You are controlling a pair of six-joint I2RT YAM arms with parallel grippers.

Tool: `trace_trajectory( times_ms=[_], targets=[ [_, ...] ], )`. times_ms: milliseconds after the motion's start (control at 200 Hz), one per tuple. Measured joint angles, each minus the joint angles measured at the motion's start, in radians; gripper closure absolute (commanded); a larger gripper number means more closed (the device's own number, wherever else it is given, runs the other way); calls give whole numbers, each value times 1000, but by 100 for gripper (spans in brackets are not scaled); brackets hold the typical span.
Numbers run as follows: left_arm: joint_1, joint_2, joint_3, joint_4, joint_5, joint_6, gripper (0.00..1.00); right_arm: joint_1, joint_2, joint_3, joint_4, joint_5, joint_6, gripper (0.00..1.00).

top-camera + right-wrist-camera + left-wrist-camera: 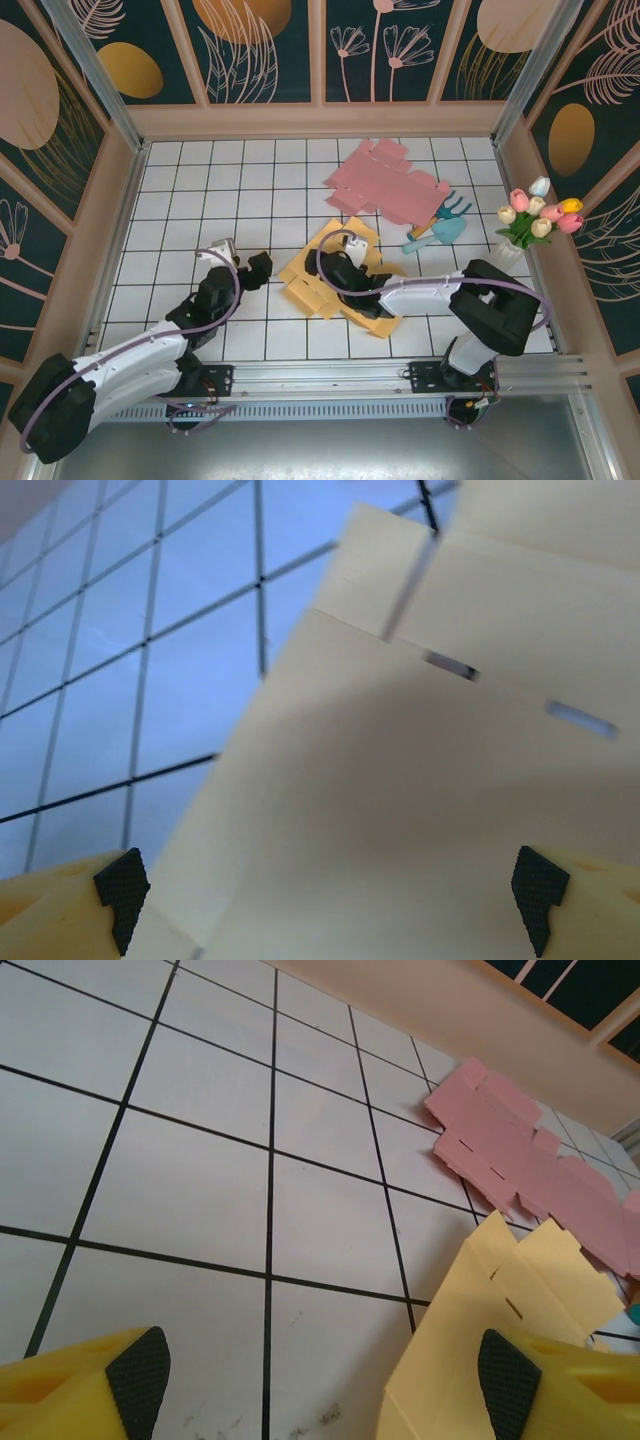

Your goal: Fold the paper box

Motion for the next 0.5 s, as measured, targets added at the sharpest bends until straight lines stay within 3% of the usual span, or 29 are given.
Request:
trace_trajectory(
  times_ms=[320, 495],
  targets=[
    [-56, -146, -121, -38, 66, -108, 21, 33, -289, 43, -251, 35, -201, 2],
    [-139, -136, -119, -46, 84, -165, 13, 37, -391, 43, -386, 63, -236, 2]
  ],
)
